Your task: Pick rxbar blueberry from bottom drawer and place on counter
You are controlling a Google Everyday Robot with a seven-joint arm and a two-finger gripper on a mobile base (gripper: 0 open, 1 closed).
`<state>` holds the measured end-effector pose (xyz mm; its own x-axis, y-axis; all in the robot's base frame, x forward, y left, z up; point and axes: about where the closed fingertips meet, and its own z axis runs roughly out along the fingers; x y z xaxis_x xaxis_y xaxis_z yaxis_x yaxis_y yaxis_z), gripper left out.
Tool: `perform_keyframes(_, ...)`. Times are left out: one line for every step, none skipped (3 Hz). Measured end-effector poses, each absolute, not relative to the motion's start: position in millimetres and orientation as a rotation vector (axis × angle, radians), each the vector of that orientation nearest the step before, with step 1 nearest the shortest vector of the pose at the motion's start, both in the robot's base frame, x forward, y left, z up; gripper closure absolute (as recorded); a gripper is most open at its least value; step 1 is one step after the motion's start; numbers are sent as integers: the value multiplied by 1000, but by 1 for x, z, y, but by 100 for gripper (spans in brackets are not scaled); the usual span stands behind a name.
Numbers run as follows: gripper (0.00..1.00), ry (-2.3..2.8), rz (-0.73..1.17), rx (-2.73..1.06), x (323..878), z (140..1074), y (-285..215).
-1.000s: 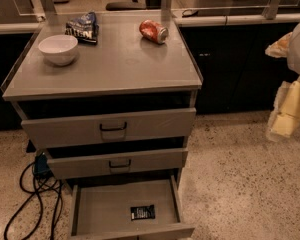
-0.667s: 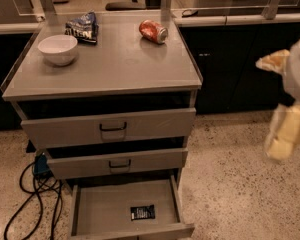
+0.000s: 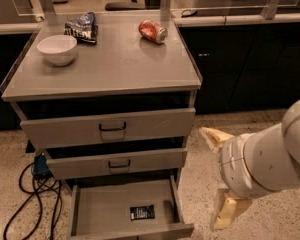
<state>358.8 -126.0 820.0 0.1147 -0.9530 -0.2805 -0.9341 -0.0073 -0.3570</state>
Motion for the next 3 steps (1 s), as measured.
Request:
perform_keyframes(0,1828,-56,-1949,359,820,-126)
perform_keyframes(0,1881,-47,-1925,367,796,-130)
perform_keyframes(0,1976,-48,-1890,383,723,-141)
